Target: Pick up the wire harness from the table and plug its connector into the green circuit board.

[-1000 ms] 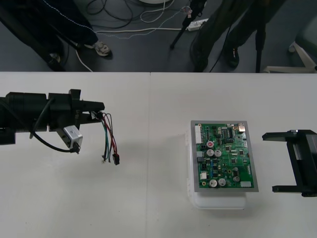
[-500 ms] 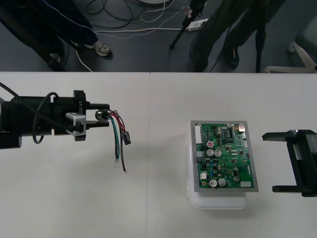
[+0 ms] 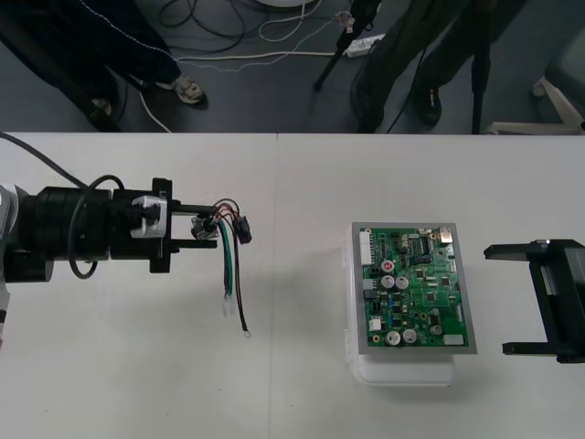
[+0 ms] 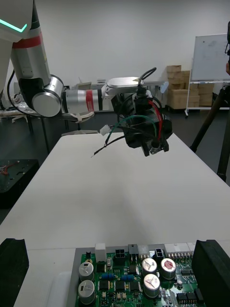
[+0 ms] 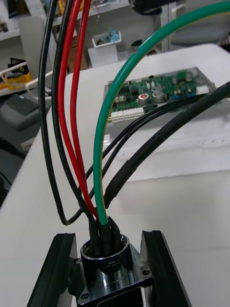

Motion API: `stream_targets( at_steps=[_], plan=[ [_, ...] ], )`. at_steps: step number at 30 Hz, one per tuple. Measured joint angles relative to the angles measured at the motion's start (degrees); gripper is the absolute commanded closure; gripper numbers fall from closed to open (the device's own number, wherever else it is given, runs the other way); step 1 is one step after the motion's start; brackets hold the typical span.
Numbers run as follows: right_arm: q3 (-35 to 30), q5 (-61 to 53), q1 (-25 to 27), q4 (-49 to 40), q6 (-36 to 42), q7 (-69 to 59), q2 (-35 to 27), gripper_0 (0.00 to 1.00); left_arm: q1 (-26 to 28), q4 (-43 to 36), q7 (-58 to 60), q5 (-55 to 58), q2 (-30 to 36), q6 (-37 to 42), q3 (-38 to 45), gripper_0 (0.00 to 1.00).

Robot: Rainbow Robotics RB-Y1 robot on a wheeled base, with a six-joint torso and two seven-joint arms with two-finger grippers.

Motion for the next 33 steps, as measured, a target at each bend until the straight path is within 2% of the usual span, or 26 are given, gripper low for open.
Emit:
stream_targets(
  at_steps=[3, 25, 28, 33],
  plan=[
    [0.0, 0.0, 0.0, 0.0, 0.0, 0.0, 0.0, 0.0, 0.0, 0.0, 4.16, 0.25, -0.47, -0.18, -0.09, 1.0],
    [-0.05, 0.0, 0.0, 0.0, 0.0, -0.01, 0.0, 0.0, 0.07, -0.1, 10.13, 0.51, -8.51, -0.2, -0.73, 1.0],
    [-0.15, 0.0, 0.0, 0.0, 0.0, -0.01, 0.0, 0.0, 0.84, -1.77, 10.13, -0.21, -9.52, -0.2, -1.03, 1.0],
    [-0.44, 0.0, 0.0, 0.0, 0.0, -0.02, 0.0, 0.0, 4.47, -9.19, 10.14, -2.58, -10.21, -0.21, -2.59, 1.0]
  ],
)
